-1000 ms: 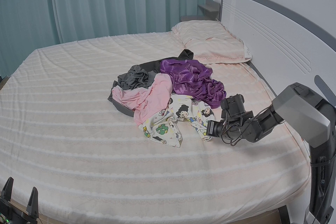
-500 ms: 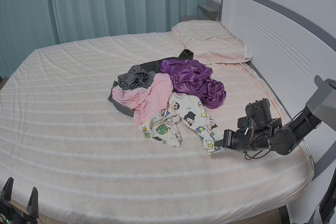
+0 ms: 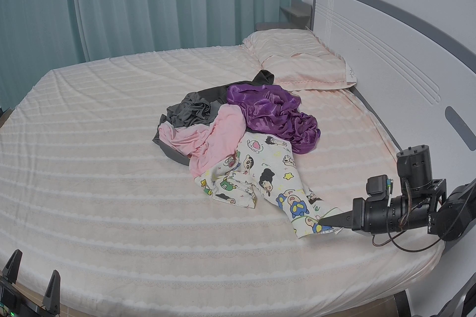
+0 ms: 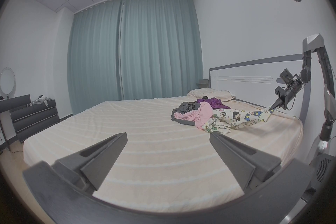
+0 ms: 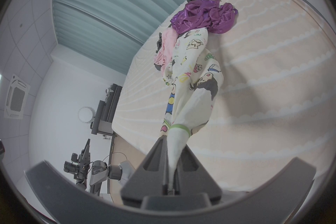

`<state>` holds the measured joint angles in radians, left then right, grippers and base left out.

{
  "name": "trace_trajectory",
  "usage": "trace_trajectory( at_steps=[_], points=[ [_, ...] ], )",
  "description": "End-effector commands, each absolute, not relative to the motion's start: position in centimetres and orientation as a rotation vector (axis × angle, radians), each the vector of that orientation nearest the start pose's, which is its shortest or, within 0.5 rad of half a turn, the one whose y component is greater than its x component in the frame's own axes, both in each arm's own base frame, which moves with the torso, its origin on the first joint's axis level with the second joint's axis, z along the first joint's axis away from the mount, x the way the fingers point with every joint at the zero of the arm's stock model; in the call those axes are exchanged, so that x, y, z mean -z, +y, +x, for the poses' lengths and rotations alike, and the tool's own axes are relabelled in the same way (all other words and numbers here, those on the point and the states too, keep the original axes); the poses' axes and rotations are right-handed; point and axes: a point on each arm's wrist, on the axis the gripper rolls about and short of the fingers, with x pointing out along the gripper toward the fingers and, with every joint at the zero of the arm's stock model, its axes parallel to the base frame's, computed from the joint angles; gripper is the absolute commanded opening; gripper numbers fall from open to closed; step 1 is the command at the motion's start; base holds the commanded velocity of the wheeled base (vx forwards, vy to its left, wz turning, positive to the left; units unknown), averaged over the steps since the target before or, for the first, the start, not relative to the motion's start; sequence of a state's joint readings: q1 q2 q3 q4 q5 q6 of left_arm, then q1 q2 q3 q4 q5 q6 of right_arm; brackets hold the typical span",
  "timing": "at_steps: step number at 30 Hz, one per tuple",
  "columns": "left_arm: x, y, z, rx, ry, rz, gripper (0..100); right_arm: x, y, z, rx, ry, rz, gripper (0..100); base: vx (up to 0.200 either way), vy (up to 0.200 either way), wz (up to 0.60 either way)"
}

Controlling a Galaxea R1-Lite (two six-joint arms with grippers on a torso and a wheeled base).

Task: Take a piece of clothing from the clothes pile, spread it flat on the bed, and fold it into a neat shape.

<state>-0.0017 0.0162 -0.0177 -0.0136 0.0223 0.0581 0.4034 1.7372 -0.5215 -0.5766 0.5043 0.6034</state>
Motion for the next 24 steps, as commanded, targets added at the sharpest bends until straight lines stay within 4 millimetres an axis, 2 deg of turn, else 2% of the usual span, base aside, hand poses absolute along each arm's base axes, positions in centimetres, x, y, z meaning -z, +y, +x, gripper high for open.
trace_trajectory(
  at_steps=[1, 2, 3, 4, 5, 6, 7, 8, 9, 13, 14, 15, 18, 21, 23, 24],
  points=[
    [-7.8, 0.0, -2.3, -0.019, -0.022, 0.060, 100, -11.2, 10.6, 22.4, -0.677, 0.856, 0.583, 0, 0.000, 0.000, 0.00],
    [-9.5, 0.0, -2.7, -0.015, -0.095, 0.031, 100, -11.2, 10.5, 22.4, -0.676, 0.854, 0.584, 0, 0.000, 0.000, 0.00],
    [-12.6, 0.1, -3.3, -0.012, -0.186, -0.021, 100, -11.4, 10.4, 22.2, -0.679, 0.848, 0.585, 0, 0.000, 0.000, 0.00],
    [-14.8, 0.1, -3.5, -0.010, -0.224, -0.066, 100, -11.5, 10.3, 22.1, -0.681, 0.842, 0.586, 0, 0.000, 0.000, 0.00],
    [-17.9, 0.0, -3.0, 0.008, -0.223, -0.128, 100, -11.9, 10.3, 21.9, -0.694, 0.831, 0.587, 0, 0.000, 0.000, 0.00],
    [-18.0, 0.0, -2.8, 0.008, -0.213, -0.129, 100, -12.0, 10.3, 21.9, -0.695, 0.828, 0.587, 0, 0.000, 0.000, 0.00],
    [-18.5, 0.0, -1.6, 0.018, -0.151, -0.099, 100, -12.5, 10.2, 21.6, -0.712, 0.807, 0.588, 0, 0.000, 0.000, 0.00],
    [-18.4, -0.2, 0.4, 0.087, -0.039, 0.007, 100, -13.5, 10.1, 21.2, -0.739, 0.775, 0.591, 0, 0.000, 0.000, 0.00],
    [-18.2, -0.3, 1.6, 0.145, 0.026, 0.042, 100, -14.0, 10.0, 21.0, -0.751, 0.754, 0.595, 0, 0.000, 0.000, 0.00],
    [-17.9, -1.3, 6.2, 0.382, 0.224, 0.034, 100, -15.9, 9.7, 20.7, -0.755, 0.697, 0.653, 0, 0.000, 0.000, 0.00],
    [-17.8, -1.4, 6.6, 0.394, 0.236, 0.034, 100, -15.9, 9.7, 20.7, -0.752, 0.694, 0.659, 0, 0.000, 0.000, 0.00],
    [-17.2, -2.4, 8.6, 0.471, 0.315, 0.043, 100, -16.1, 9.5, 20.8, -0.744, 0.676, 0.673, 0, 0.000, 0.000, 0.00],
    [-15.4, -4.6, 12.1, 0.573, 0.463, 0.059, 100, -16.8, 9.1, 20.9, -0.749, 0.614, 0.685, 0, 0.000, 0.000, 0.00],
    [-13.6, -6.5, 14.9, 0.605, 0.539, 0.070, 100, -17.8, 8.7, 21.1, -0.750, 0.559, 0.715, 0, 0.000, 0.000, 0.00],
    [-13.1, -7.3, 15.7, 0.620, 0.551, 0.068, 100, -18.4, 8.6, 21.0, -0.754, 0.530, 0.731, 0, 0.000, 0.000, 0.00],
    [-12.1, -8.6, 17.0, 0.627, 0.571, 0.042, 100, -19.6, 8.2, 21.0, -0.758, 0.484, 0.761, 0, 0.000, 0.000, 0.00]
  ],
)
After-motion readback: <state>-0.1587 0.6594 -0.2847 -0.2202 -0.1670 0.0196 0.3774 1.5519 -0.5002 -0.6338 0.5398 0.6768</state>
